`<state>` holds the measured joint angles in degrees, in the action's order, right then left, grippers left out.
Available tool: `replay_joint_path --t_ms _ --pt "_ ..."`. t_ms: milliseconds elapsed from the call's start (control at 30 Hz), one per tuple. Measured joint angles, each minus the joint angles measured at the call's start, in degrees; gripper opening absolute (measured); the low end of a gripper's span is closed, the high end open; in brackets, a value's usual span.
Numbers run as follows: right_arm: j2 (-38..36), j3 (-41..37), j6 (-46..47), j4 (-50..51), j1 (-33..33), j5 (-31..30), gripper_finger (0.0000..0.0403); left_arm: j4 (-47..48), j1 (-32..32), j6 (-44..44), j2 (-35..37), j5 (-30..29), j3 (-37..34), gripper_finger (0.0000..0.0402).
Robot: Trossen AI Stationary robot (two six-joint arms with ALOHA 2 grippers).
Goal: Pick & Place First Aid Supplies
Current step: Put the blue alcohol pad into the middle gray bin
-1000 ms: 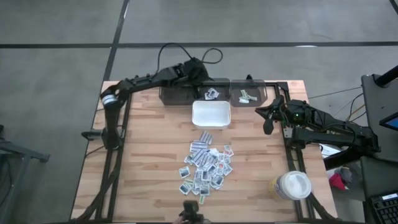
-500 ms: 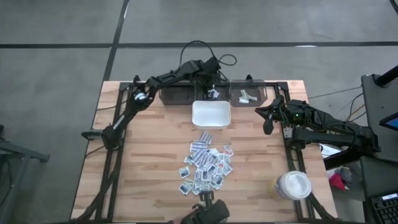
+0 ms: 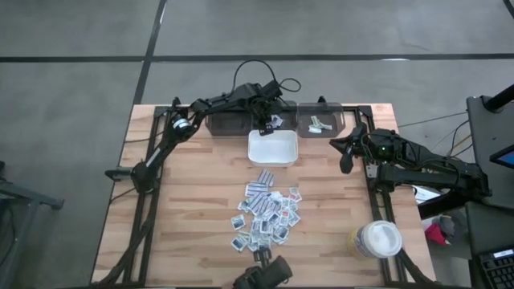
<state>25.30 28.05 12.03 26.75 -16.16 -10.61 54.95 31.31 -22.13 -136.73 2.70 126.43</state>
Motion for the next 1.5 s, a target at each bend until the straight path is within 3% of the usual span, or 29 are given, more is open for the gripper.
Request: replay_joint_path --t_ms 133,333,500,600,833,1100,1333,1500 --pt "0.00 0.00 0.00 0.01 0.00 0.00 0.0038 -0.02 0.02 0.10 0.02 1.74 -0.02 0.0011" --pt "0.00 0.00 0.00 0.00 0.00 0.00 0.0038 0.47 0.02 0.48 0.04 -0.33 0.39 0.0081" --pt "0.00 0.00 0.00 -0.01 0.02 0.00 0.0038 9.65 -0.17 2.07 1.81 -6.42 6.28 0.0121" --pt "0.00 0.00 0.00 0.01 0.04 0.00 0.0038 16.45 -1.01 7.20 5.68 -7.02 7.95 0.0126" --pt "0.04 0.00 -0.02 0.01 0.02 0.03 0.0038 24.61 -6.29 27.30 20.20 -2.93 -3.03 0.0126" --pt "0.02 0.00 -0.02 0.02 0.02 0.04 0.0038 21.09 -19.24 51.71 35.93 -1.12 -23.28 0.0126" --pt "0.00 0.00 -0.02 0.04 0.00 0.09 0.0038 8.06 -34.31 71.36 43.23 -1.13 -38.81 0.0126" --pt "0.00 0.00 -0.02 0.02 0.00 0.09 0.0038 -8.30 -43.52 78.47 44.00 -1.18 -48.37 0.0126"
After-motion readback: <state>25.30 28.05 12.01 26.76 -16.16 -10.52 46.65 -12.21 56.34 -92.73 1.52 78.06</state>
